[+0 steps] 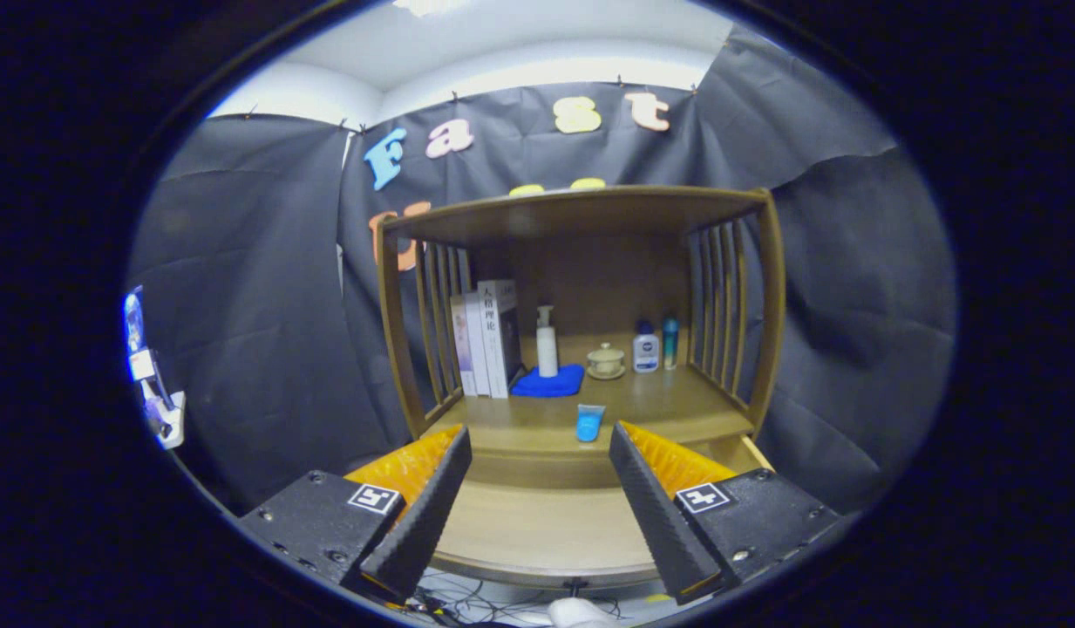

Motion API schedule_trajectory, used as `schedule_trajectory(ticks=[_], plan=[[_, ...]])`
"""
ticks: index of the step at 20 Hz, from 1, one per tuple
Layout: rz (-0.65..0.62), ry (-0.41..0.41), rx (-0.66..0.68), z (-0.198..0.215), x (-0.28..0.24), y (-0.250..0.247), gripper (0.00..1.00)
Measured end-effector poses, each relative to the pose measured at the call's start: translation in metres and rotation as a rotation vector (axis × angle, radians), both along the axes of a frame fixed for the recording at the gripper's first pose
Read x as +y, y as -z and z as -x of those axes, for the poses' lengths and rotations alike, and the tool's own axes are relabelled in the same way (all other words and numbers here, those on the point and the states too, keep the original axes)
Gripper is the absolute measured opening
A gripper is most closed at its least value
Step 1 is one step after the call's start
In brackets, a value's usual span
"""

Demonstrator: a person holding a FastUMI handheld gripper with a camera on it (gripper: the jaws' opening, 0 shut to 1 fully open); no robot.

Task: Pull open the drawer, take out the items inside it, and place them on the countertop above the cabinet.

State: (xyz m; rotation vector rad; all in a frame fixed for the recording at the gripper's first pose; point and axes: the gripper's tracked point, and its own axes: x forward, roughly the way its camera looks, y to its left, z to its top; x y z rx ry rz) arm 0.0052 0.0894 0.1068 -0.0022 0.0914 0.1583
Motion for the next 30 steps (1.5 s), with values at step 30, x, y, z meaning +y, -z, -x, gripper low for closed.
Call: schedule_trajectory(ticks=[30], plan=[[0.082, 0.187, 0.117, 0.012, -0.047, 0.228, 1.0]])
